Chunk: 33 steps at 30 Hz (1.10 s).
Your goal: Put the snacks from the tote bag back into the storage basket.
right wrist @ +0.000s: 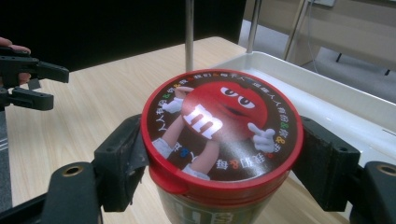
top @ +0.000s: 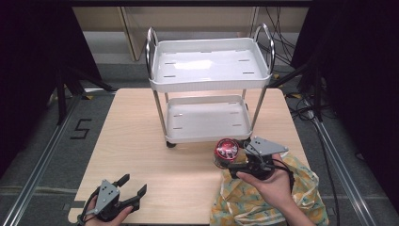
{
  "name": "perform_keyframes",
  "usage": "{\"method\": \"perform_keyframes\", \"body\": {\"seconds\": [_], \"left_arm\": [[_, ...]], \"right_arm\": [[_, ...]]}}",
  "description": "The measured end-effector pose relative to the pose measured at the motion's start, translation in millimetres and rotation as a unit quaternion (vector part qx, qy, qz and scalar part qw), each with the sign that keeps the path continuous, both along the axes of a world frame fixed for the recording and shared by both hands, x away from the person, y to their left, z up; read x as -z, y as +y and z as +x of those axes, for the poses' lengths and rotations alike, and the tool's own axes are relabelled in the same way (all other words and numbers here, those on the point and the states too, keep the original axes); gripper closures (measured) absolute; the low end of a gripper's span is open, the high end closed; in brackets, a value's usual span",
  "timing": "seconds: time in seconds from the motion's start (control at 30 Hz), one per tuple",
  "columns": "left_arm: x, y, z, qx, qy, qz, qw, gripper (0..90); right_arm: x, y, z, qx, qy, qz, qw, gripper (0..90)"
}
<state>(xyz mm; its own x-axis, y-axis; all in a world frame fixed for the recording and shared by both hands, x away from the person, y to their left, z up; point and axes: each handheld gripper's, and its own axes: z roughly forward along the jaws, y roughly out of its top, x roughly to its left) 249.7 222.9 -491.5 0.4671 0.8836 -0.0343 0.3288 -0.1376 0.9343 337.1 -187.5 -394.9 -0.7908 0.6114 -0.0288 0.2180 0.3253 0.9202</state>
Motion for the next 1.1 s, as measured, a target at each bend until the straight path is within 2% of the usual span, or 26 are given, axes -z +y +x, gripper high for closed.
{"method": "perform_keyframes", "body": {"seconds": [0.03, 0.1, 0.17, 0.23, 0.27, 0.37, 0.5, 0.63, 0.7, 0.73, 0.77, 0.83, 0.97, 1.1], "left_arm": [[0.1, 0.0, 0.2, 0.001, -0.001, -0.002, 1.0, 27.2], [0.1, 0.1, 0.1, 0.001, -0.001, -0.002, 1.0, 27.2], [0.0, 0.1, 0.1, 0.002, -0.001, -0.002, 1.0, 27.2], [-0.2, 0.0, -0.1, 0.0, -0.001, -0.001, 1.0, 27.2], [-0.3, 0.1, -0.1, 0.0, -0.001, -0.001, 1.0, 27.2], [-0.1, 0.0, 0.1, 0.001, -0.001, -0.002, 1.0, 27.3], [-0.1, -0.1, 0.1, 0.001, -0.001, -0.002, 1.0, 27.2], [-0.1, 0.1, 0.1, 0.0, -0.001, -0.002, 1.0, 27.2], [-0.2, 0.1, 0.0, 0.0, -0.001, -0.001, 1.0, 27.3], [-0.1, 0.1, 0.1, 0.001, -0.001, -0.002, 1.0, 27.3], [-0.1, 0.1, 0.1, 0.001, -0.001, -0.001, 1.0, 27.3], [-0.2, 0.1, -0.1, 0.0, -0.002, -0.001, 1.0, 27.2], [-0.4, 0.1, -0.1, 0.0, -0.003, -0.002, 1.0, 27.2], [-0.4, 0.0, 0.0, 0.0, -0.002, -0.002, 1.0, 27.2]], "right_arm": [[0.2, 0.8, 0.9, -0.001, -0.005, 0.001, 1.0, 26.2], [-0.1, 2.2, 0.4, 0.002, -0.001, 0.002, 1.0, 26.2], [-0.6, 2.1, 2.6, 0.001, -0.013, -0.005, 0.9999, 26.2], [-0.4, 3.8, 1.9, 0.0, 0.0, -0.001, 1.0, 26.2], [-0.4, 4.3, 3.2, -0.008, -0.004, 0.001, 1.0, 26.2], [-1.4, 5.3, 2.7, -0.004, 0.0, 0.0, 1.0, 26.2], [-1.7, 6.0, 4.7, -0.006, -0.008, -0.002, 0.9999, 26.2], [-1.3, 8.1, 4.6, -0.003, -0.002, 0.001, 1.0, 26.2], [-1.4, 8.8, 5.5, -0.008, -0.004, -0.001, 1.0, 26.2], [-1.6, 8.8, 6.4, -0.009, -0.013, -0.005, 0.9999, 26.2], [-0.9, 10.8, 4.2, 0.001, 0.002, 0.006, 1.0, 26.2], [-1.1, 10.3, 6.8, -0.006, -0.012, -0.002, 0.9999, 26.2], [-1.2, 10.6, 7.1, -0.007, -0.002, -0.002, 1.0, 26.2], [-0.3, 11.6, 8.4, -0.006, -0.007, 0.003, 1.0, 26.2]]}}
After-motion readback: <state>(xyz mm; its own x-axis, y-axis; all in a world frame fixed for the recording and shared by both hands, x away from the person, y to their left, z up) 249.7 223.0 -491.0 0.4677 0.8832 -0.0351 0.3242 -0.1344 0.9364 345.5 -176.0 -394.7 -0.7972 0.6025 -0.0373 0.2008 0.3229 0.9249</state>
